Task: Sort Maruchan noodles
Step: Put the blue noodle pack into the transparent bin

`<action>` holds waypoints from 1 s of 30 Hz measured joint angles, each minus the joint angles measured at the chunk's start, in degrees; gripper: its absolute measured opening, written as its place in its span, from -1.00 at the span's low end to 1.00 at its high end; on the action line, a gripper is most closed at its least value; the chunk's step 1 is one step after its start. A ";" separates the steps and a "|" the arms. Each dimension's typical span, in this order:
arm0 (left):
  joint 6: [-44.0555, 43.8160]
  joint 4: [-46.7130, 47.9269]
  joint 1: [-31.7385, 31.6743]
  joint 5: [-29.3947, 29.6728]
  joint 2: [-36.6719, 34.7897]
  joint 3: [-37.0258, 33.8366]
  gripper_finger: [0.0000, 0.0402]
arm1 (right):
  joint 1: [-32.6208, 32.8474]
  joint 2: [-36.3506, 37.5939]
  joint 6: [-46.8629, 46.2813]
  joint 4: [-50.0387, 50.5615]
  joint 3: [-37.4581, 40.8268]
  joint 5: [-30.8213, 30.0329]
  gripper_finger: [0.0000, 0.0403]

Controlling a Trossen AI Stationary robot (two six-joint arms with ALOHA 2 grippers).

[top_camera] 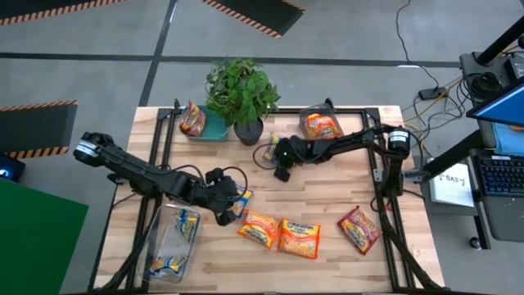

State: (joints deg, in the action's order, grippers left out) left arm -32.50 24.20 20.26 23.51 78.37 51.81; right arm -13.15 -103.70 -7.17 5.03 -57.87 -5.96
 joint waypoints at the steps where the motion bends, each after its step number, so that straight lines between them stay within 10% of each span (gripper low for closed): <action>1: 0.38 -0.79 -0.01 0.02 0.00 0.01 -0.73 | 0.96 0.23 -1.34 0.06 0.05 2.28 -0.96; 6: 2.90 -6.35 -0.01 1.62 0.07 0.00 -0.73 | 7.40 1.21 -5.80 0.62 0.16 11.40 -0.96; 23: 4.65 -24.31 -2.13 7.59 11.53 0.02 -0.71 | 14.43 15.16 -7.42 5.08 6.00 6.56 -0.96; 30: 3.56 -31.24 -6.47 4.58 17.74 0.02 -0.53 | 14.41 16.24 -8.92 -9.18 15.89 3.82 -0.96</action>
State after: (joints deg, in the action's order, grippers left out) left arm -28.94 -7.05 13.79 28.09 96.11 51.83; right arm 1.26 -87.46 -16.09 -4.16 -41.98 -2.13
